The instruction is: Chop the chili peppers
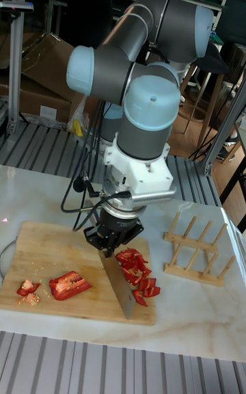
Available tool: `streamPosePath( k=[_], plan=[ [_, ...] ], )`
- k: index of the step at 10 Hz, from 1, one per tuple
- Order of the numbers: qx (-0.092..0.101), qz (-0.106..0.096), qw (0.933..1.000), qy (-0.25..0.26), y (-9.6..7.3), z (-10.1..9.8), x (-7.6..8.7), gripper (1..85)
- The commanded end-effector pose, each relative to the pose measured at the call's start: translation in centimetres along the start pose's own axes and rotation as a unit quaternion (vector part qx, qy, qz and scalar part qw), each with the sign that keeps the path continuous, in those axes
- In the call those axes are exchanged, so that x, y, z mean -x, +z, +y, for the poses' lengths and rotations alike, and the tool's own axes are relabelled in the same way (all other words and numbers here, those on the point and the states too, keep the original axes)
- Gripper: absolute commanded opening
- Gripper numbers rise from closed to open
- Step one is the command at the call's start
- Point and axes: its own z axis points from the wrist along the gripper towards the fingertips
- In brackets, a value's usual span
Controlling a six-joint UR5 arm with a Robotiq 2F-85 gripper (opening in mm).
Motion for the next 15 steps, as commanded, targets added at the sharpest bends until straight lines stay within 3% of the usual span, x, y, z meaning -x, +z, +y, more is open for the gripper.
streamPosePath(
  k=[1,4,6,9,11,13,15],
  plan=[
    [-0.030,-0.016,0.9994,0.012,-1.4,-1.7,-0.2,1.3],
    [-0.073,-0.030,0.9957,0.048,-2.0,-3.6,-0.4,1.3],
    [-0.083,-0.052,0.9943,0.041,-2.7,-3.8,-0.3,1.3],
    [-0.098,-0.030,0.9941,-0.036,-2.4,-4.9,-0.3,1.3],
    [-0.130,-0.013,0.9898,-0.057,-2.6,-6.6,-0.9,1.3],
    [-0.175,0.010,0.9806,-0.089,-2.9,-9.4,-1.4,1.3],
    [-0.165,0.003,0.9817,-0.094,-2.1,-9.8,-0.9,1.3]
  ],
)
